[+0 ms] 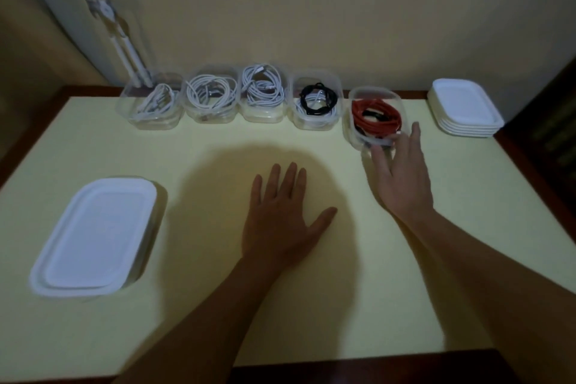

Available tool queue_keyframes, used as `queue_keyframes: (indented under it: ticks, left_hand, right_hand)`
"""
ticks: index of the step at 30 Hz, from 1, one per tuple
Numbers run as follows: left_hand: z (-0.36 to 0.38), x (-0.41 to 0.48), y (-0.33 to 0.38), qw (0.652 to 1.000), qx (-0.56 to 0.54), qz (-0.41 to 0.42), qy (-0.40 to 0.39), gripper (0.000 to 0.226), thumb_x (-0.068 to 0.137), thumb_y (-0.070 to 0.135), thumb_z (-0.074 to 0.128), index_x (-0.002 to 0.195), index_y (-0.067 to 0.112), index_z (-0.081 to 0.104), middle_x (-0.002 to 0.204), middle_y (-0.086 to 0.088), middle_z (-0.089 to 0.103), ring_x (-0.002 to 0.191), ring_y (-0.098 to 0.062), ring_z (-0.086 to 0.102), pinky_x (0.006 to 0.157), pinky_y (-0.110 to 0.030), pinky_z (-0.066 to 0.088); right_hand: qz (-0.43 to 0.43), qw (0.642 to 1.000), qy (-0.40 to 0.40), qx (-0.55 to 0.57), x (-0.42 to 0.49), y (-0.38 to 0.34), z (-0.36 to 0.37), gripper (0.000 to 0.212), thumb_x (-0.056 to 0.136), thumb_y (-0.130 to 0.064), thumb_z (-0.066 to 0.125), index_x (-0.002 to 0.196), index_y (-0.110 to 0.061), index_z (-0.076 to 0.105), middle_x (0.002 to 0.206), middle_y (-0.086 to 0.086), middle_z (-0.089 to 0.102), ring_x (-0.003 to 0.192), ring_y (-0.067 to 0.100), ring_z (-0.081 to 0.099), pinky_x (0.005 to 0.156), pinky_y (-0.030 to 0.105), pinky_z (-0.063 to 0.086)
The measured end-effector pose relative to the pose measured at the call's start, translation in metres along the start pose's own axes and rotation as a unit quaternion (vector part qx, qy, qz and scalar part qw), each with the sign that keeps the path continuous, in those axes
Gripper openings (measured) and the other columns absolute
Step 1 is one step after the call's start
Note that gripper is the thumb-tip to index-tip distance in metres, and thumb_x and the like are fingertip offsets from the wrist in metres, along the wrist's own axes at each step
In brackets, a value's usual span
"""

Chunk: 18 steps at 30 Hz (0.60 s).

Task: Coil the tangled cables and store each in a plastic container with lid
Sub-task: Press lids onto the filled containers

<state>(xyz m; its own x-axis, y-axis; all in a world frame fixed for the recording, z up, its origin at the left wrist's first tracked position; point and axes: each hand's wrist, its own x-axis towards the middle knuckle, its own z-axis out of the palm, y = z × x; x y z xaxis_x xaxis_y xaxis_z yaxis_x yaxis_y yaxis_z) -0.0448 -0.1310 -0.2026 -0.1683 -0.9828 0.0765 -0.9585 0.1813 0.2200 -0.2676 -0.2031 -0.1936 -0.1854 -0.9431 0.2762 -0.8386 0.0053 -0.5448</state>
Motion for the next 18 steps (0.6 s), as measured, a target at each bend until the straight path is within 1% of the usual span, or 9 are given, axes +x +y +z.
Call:
queue_keyframes:
  ticks: [3,7,10,12,13,15,17,18]
  left_hand:
    - [-0.002,-0.002,0.001,1.000,-0.017,-0.003,-0.002,0.092,0.091,0.077,0.006,0.161,0.018,0.010,0.169,0.003,0.008,0.155,-0.019,-0.003,0.125,-0.046,-0.003]
    - [-0.005,-0.007,0.001,0.999,-0.051,-0.012,0.016,0.090,0.091,0.073,0.004,0.160,0.017,0.019,0.167,0.003,0.019,0.155,-0.016,0.006,0.125,-0.041,0.001]
    - [-0.009,-0.020,0.004,0.995,-0.095,-0.020,0.036,0.087,0.092,0.073,0.007,0.159,0.019,0.023,0.164,0.003,0.027,0.154,-0.012,0.011,0.125,-0.037,0.004]
    - [-0.012,-0.032,0.007,0.988,-0.144,-0.018,0.045,0.089,0.091,0.076,0.013,0.160,0.020,0.020,0.163,0.002,0.031,0.153,-0.010,0.016,0.126,-0.035,0.007]
    - [-0.013,-0.038,0.008,0.984,-0.170,-0.016,0.047,0.090,0.090,0.078,0.016,0.160,0.020,0.018,0.163,0.003,0.031,0.152,-0.007,0.018,0.125,-0.034,0.008]
    - [-0.016,-0.047,0.010,0.976,-0.212,-0.009,0.047,0.095,0.087,0.081,0.024,0.160,0.022,0.009,0.162,0.007,0.032,0.149,-0.003,0.024,0.125,-0.031,0.009]
    - [-0.019,-0.053,0.010,0.975,-0.219,0.006,0.041,0.100,0.084,0.084,0.029,0.160,0.025,0.001,0.162,0.008,0.032,0.147,-0.002,0.027,0.125,-0.029,0.009]
    - [-0.021,-0.055,0.011,0.977,-0.210,0.019,0.036,0.104,0.082,0.087,0.029,0.160,0.026,-0.002,0.163,0.008,0.030,0.147,-0.003,0.026,0.125,-0.030,0.009]
  right_hand:
    - [0.006,1.000,0.005,0.008,-0.036,0.001,-0.015,0.043,0.105,-0.045,0.041,0.139,-0.020,0.044,0.169,0.011,0.013,0.152,0.029,0.024,0.119,0.048,0.031]
    - [0.013,1.000,-0.003,0.023,-0.084,-0.010,-0.030,0.046,0.104,-0.047,0.038,0.144,-0.024,0.041,0.170,0.003,0.013,0.151,0.026,0.028,0.115,0.044,0.033]
    - [0.005,0.999,-0.009,0.034,-0.115,-0.020,-0.038,0.044,0.103,-0.048,0.038,0.141,-0.027,0.044,0.169,0.001,0.014,0.150,0.021,0.029,0.110,0.040,0.037]
    - [-0.003,0.999,-0.015,0.040,-0.131,-0.024,-0.040,0.040,0.103,-0.049,0.039,0.137,-0.028,0.047,0.169,-0.003,0.013,0.149,0.017,0.029,0.106,0.037,0.040]
    - [-0.007,0.999,-0.022,0.040,-0.137,-0.025,-0.041,0.042,0.103,-0.051,0.039,0.139,-0.029,0.046,0.170,-0.005,0.012,0.149,0.016,0.028,0.105,0.036,0.040]
    - [-0.016,0.998,-0.033,0.041,-0.148,-0.028,-0.039,0.054,0.102,-0.053,0.040,0.150,-0.028,0.037,0.169,-0.006,0.011,0.149,0.016,0.030,0.106,0.036,0.041]
    - [-0.027,0.998,-0.034,0.038,-0.155,-0.032,-0.038,0.062,0.101,-0.048,0.047,0.156,-0.024,0.030,0.169,-0.004,0.014,0.147,0.019,0.036,0.103,0.036,0.045]
    - [-0.035,0.998,-0.034,0.039,-0.158,-0.034,-0.038,0.061,0.101,-0.045,0.051,0.155,-0.024,0.032,0.169,-0.003,0.016,0.145,0.020,0.038,0.101,0.036,0.047]
